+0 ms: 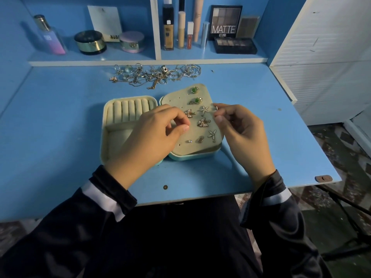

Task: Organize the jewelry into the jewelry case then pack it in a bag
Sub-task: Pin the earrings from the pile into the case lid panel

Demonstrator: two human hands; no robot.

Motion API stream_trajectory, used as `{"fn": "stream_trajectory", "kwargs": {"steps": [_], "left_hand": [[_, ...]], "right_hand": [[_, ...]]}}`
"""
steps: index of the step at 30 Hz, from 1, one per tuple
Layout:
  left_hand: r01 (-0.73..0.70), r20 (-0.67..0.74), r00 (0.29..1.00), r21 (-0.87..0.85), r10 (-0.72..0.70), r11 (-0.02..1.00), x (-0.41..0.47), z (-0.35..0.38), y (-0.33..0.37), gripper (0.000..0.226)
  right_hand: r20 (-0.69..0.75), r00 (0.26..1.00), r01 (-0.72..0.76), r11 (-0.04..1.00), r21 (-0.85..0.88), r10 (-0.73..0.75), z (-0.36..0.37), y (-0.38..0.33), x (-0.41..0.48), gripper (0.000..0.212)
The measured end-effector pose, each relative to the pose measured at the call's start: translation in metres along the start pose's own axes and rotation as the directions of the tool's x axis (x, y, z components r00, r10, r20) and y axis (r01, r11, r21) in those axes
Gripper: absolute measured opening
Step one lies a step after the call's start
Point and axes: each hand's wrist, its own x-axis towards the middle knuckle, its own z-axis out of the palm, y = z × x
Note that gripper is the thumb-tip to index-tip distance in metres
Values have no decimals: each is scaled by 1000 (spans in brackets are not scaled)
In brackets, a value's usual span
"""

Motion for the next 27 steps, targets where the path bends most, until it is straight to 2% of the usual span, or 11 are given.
{"fn": "stream_trajectory", "kwargs": {"steps": [7,15,18,23,27], "left_hand": [[-68,-57,996,80,73,994,-8,2,0,4],[-55,-65,996,41,58,998,-20,0,3,13],[-47,-52,997,41,50,998,-24,0,4,23],[-29,-36,999,44,31,999,-31,0,6,59],[-15,-30,999,20,15,1000,-35,-1,9,65]], "right_hand": [[-7,1000,-13,999,37,13,0,-1,-1,6],[6,1000,-4,992,126,3,-1,-3,-1,4],[9,1000,-8,989,146,7,0,-6,-1,7],[-2,1000,-23,987,161,24,2,-14,0,7],[-10,1000,-12,987,159,14,4,-19,2,6]]}}
